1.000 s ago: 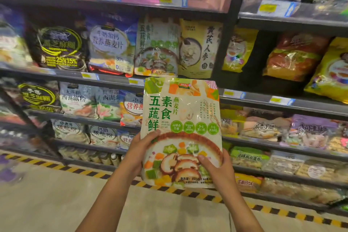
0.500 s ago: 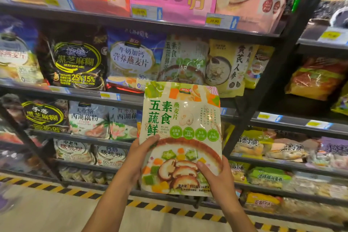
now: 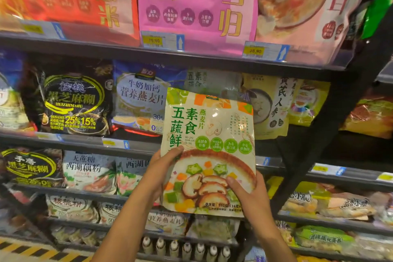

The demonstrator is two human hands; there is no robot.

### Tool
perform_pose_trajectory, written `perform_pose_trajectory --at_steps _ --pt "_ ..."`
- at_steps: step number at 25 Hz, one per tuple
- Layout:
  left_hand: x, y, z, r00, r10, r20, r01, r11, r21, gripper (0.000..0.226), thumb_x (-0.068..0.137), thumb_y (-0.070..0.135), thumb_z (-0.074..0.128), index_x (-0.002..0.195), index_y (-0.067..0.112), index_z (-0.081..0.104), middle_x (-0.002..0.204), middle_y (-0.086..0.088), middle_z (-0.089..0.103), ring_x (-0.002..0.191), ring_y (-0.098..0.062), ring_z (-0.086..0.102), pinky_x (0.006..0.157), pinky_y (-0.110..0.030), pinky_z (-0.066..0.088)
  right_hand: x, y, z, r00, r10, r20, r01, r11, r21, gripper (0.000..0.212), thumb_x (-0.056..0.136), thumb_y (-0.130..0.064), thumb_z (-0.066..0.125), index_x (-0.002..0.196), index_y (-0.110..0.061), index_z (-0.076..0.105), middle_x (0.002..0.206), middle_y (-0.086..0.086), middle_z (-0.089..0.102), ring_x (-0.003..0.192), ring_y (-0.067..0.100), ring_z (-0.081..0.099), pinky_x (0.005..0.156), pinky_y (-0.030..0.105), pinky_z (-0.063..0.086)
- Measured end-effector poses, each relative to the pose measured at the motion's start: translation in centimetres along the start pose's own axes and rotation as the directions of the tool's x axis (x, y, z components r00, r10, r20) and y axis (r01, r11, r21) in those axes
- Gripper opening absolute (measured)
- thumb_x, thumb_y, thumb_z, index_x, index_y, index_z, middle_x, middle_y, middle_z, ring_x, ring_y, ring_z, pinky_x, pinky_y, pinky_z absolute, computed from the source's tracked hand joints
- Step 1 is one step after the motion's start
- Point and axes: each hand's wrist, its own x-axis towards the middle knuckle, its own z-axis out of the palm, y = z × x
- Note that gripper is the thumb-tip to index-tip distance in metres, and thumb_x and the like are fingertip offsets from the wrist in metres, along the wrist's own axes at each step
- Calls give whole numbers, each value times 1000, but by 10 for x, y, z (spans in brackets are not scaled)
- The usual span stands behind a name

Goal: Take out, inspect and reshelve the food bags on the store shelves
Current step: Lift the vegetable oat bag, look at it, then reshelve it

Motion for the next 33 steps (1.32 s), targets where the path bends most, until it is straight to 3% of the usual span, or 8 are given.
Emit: perform_pose_trajectory --at_steps 6,10,14,17,21,23,29,33 --pt "72 43 35 998 54 -13 -53 998 18 25 94 20 73 118 13 70 98 -7 82 96 -30 76 91 -44 58 86 -36 8 999 -47 19 47 999 28 70 75 -42 86 135 -31 51 121 -11 68 108 7 67 84 29 56" --pt "117 58 51 998 57 -11 -57 996 66 32 95 25 72 121 6 68 100 -16 80 96 -37 76 92 -53 57 133 -50 9 997 -80 -2 80 996 -28 76 73 -50 86 138 -33 50 125 -14 65 112 6 63 87 29 52" --pt "147 65 48 998 32 -46 -28 997 77 74 74 38 85 128 -5 57 96 -22 72 69 -28 75 56 -36 58 166 -59 9 999 -39 -4 39 991 -128 76 74 -56 86 133 -24 51 128 -5 63 118 17 61 97 42 53" --pt "156 64 47 999 21 -39 -16 993 116 56 80 32 84 112 -10 65 67 -12 72 50 -19 69 45 -26 51 182 -57 11 1000 21 10 -20 993 -116 54 77 -42 88 113 -22 53 112 -1 63 103 15 63 88 38 51" --pt "162 46 35 992 61 -109 -43 986 159 91 55 48 89 125 -1 60 113 -25 73 96 -32 77 83 -48 63 185 -44 19 995 94 17 -90 982 -165 47 75 -39 90 103 -27 54 109 -1 69 99 16 68 89 42 57" --pt "160 41 29 993 89 -76 -72 976 207 86 55 52 87 123 7 62 121 -21 72 107 -32 74 96 -53 59 186 -40 20 993 119 17 -113 975 -192 48 75 -39 91 104 -29 55 108 -3 71 98 16 70 91 45 60" --pt "160 52 31 997 78 9 -74 901 427 64 63 55 84 101 5 76 95 -20 78 85 -35 73 78 -47 55 185 -46 15 994 109 8 -104 971 -216 48 76 -31 91 104 -26 53 107 -4 70 98 14 69 87 39 58" --pt "154 48 25 989 137 47 -140 823 551 19 91 29 79 99 12 78 96 -9 82 93 -27 78 91 -51 61 172 -46 10 997 73 39 -55 933 -354 58 76 -39 90 117 -28 50 111 -11 67 99 8 65 83 32 53"
